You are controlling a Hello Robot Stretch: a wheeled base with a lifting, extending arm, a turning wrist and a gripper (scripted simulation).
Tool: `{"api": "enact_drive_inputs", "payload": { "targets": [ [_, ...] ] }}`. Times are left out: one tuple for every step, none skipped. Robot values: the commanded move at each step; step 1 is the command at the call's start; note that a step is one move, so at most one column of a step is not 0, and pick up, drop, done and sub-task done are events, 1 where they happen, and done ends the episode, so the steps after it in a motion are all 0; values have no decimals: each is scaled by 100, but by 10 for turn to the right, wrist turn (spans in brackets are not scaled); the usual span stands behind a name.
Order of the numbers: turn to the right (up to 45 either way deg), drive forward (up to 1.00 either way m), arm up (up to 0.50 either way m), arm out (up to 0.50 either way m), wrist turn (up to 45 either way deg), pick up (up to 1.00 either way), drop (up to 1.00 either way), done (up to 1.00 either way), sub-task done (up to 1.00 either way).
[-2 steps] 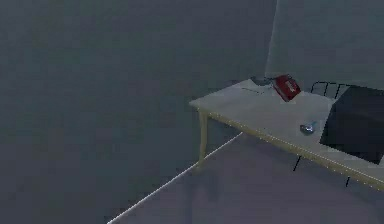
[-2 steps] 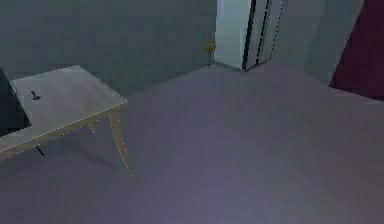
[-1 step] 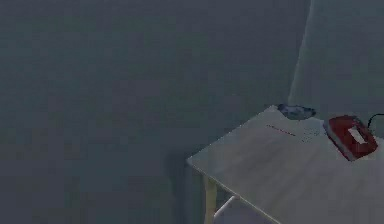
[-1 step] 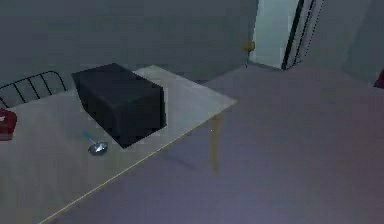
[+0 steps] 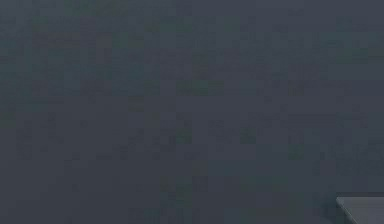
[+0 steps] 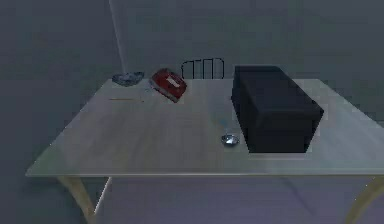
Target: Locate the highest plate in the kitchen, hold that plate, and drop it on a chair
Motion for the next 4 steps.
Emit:
{"api": "enact_drive_inputs", "payload": {
  "targets": [
    [-450, 0, 0, 0, 0, 0, 0, 0, 0],
    [-450, 0, 0, 0, 0, 0, 0, 0, 0],
    [-450, 0, 0, 0, 0, 0, 0, 0, 0],
    [0, 100, 0, 0, 0, 0, 0, 0, 0]
  ]
}}
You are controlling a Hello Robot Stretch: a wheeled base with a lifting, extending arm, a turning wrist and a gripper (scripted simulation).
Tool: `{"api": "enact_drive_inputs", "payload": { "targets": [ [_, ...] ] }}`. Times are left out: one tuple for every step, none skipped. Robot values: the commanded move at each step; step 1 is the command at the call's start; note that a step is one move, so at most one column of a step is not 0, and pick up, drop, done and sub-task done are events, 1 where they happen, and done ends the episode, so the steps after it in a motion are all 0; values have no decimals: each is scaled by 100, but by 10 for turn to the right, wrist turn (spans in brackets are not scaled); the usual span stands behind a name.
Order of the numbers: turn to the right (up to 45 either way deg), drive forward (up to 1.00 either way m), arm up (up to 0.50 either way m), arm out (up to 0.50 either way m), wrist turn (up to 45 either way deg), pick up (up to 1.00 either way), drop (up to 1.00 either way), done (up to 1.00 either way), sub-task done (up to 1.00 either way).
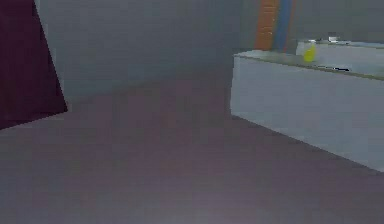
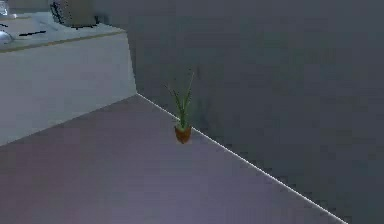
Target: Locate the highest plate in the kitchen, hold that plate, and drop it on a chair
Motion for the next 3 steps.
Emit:
{"api": "enact_drive_inputs", "payload": {
  "targets": [
    [0, 100, 0, 0, 0, 0, 0, 0, 0],
    [0, 100, 0, 0, 0, 0, 0, 0, 0],
    [0, 70, 0, 0, 0, 0, 0, 0, 0]
  ]
}}
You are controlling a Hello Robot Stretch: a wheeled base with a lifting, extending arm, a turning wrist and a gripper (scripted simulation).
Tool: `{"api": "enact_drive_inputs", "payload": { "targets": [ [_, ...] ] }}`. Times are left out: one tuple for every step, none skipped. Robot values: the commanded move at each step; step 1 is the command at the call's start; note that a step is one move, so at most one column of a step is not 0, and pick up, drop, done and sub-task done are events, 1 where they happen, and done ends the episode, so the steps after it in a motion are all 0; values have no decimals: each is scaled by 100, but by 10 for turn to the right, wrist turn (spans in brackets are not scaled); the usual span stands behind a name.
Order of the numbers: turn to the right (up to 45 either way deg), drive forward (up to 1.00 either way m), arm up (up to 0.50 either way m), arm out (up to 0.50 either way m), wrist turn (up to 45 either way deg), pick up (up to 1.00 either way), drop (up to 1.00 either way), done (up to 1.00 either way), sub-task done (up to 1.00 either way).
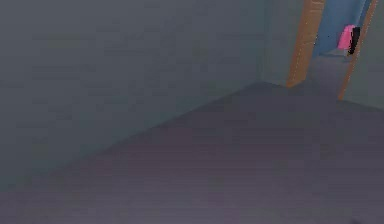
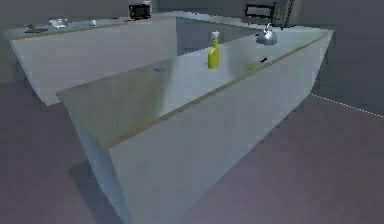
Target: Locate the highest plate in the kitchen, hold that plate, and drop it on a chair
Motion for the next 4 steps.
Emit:
{"api": "enact_drive_inputs", "payload": {
  "targets": [
    [0, 50, 0, 0, 0, 0, 0, 0, 0],
    [450, 0, 0, 0, 0, 0, 0, 0, 0],
    [0, 100, 0, 0, 0, 0, 0, 0, 0],
    [60, 0, 0, 0, 0, 0, 0, 0, 0]
  ]
}}
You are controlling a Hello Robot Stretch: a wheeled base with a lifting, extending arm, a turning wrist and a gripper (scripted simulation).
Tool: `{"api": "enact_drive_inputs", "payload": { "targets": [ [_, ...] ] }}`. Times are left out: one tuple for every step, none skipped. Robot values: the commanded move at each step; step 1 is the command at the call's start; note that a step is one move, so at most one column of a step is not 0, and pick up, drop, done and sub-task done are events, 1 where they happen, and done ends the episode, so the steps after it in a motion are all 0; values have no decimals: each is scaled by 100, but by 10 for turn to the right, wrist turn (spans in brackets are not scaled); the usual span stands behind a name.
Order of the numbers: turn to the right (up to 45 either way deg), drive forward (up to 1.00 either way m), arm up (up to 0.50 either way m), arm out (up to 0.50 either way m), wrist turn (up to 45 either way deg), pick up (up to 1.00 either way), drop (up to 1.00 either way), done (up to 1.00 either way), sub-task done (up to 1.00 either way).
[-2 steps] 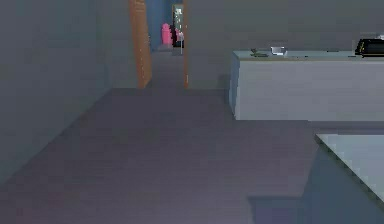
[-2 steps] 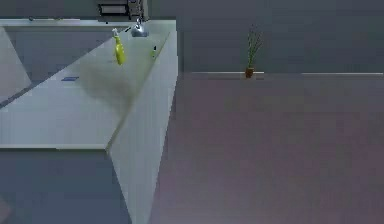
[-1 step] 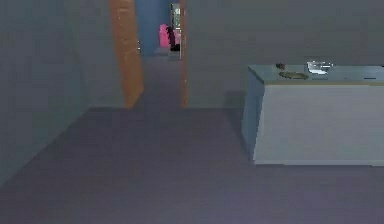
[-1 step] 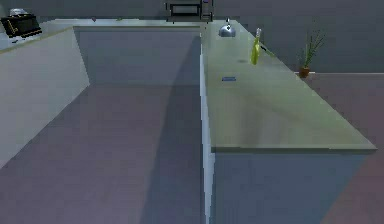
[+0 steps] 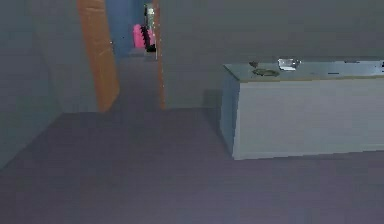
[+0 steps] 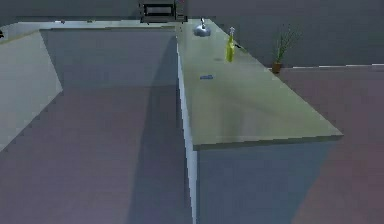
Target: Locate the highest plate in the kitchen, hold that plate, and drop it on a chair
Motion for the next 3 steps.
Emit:
{"api": "enact_drive_inputs", "payload": {
  "targets": [
    [0, 15, 0, 0, 0, 0, 0, 0, 0],
    [270, 0, 0, 0, 0, 0, 0, 0, 0],
    [0, 100, 0, 0, 0, 0, 0, 0, 0]
  ]
}}
